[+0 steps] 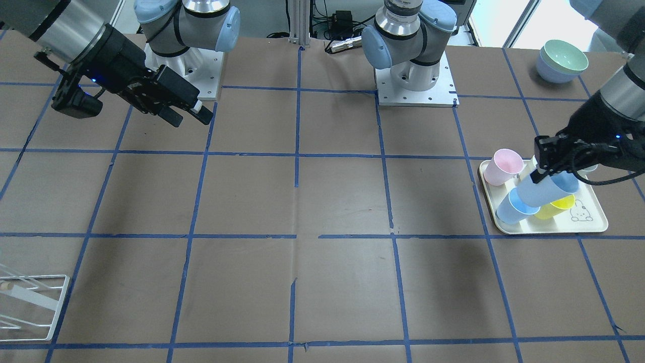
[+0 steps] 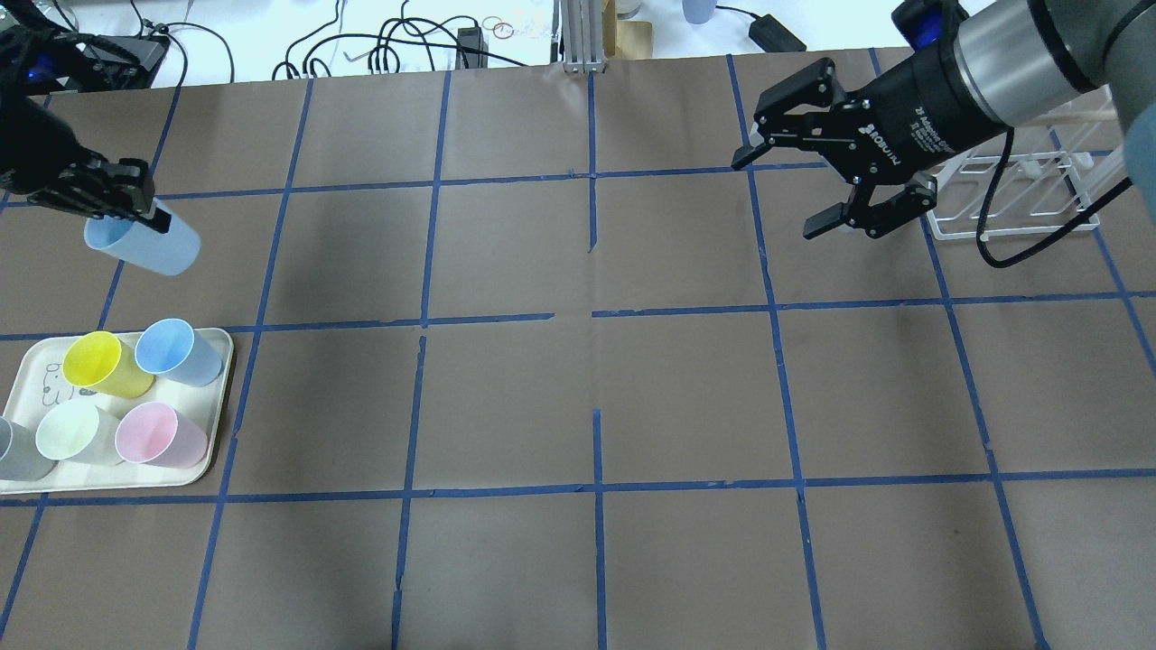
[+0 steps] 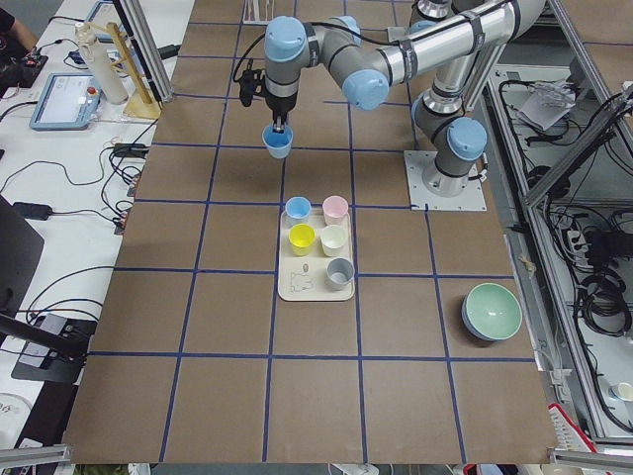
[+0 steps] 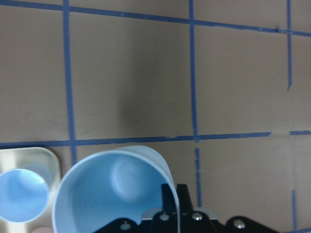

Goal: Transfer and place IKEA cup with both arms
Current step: 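Lower the light blue cup onto the white tray with the left gripper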

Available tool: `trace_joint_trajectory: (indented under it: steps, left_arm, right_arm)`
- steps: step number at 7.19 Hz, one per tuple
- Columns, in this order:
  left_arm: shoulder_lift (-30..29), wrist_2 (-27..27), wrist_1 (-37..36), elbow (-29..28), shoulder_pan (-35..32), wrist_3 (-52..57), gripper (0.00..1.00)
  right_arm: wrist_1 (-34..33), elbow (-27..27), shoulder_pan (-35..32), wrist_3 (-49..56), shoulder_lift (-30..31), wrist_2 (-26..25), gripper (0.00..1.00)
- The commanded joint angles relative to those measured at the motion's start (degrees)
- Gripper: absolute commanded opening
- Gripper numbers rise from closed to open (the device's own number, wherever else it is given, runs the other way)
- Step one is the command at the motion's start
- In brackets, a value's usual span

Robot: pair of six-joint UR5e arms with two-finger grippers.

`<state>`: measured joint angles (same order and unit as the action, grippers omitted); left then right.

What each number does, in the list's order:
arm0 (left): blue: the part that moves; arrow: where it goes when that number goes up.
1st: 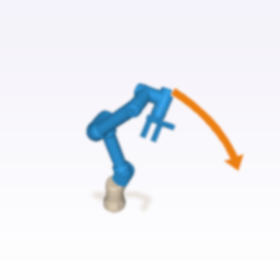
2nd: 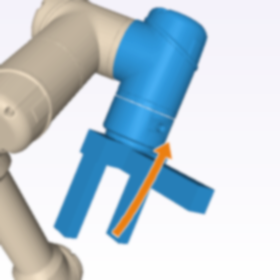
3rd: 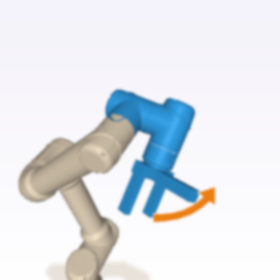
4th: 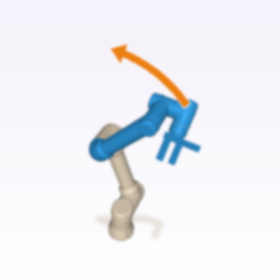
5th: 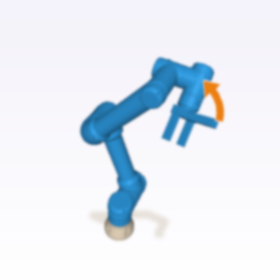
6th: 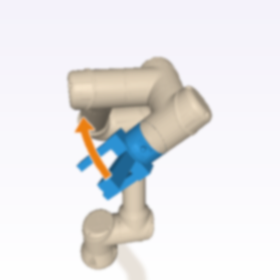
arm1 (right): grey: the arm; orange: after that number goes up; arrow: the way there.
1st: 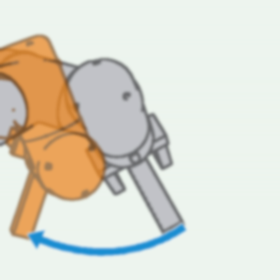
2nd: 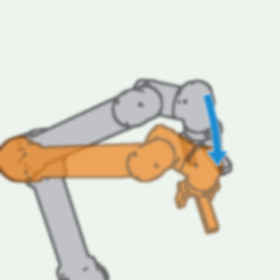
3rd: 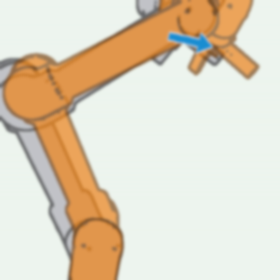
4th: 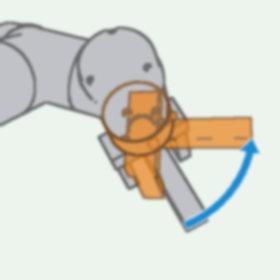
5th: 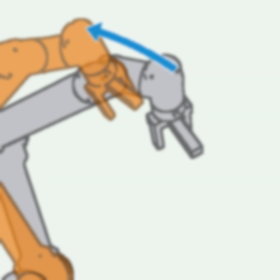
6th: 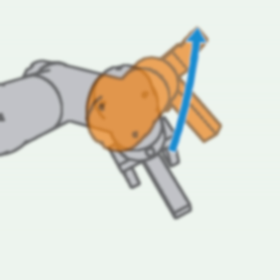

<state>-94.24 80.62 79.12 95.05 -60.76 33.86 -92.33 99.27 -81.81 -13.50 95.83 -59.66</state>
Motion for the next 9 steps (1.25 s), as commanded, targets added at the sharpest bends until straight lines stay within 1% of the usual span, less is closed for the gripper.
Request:
trace_joint_trajectory:
  steps: [1, 2, 3, 4, 5, 7, 9]
  left_arm:
    - [-5.3, 3.3, -6.9, 0.7, 8.6, 13.5, 0.0]
    - [-7.7, 3.3, -9.9, 0.9, 12.7, 17.8, 0.0]
    - [-9.5, 3.2, -10.6, 0.2, 16.4, 22.8, 0.0]
    - [-11.0, 3.7, -10.7, 0.8, 18.4, 24.4, 0.0]
    - [-12.6, 9.8, -11.7, 1.1, 18.4, 24.0, 0.0]
    - [-15.9, 11.0, -11.9, 1.3, 18.2, 23.1, 0.0]
    - [-17.5, 11.0, -11.9, 1.5, 18.5, 22.9, 0.0]
  right_arm:
    - [0.5, -0.4, -6.2, 0.3, 2.3, -19.8, 1.0]
    - [0.5, -0.2, -6.4, 2.6, 2.6, -26.6, 1.0]
    - [0.9, -0.1, -6.4, 8.4, 3.1, -33.4, 1.0]
    - [2.6, 0.2, -6.4, 11.8, 2.8, -33.8, 1.0]
    - [3.3, 0.2, -6.4, 14.5, 3.1, -33.6, 1.0]
    - [4.1, 0.3, -6.4, 14.6, 3.4, -33.5, 1.0]
    - [4.3, 0.1, -6.4, 14.7, 3.2, -33.2, 1.0]
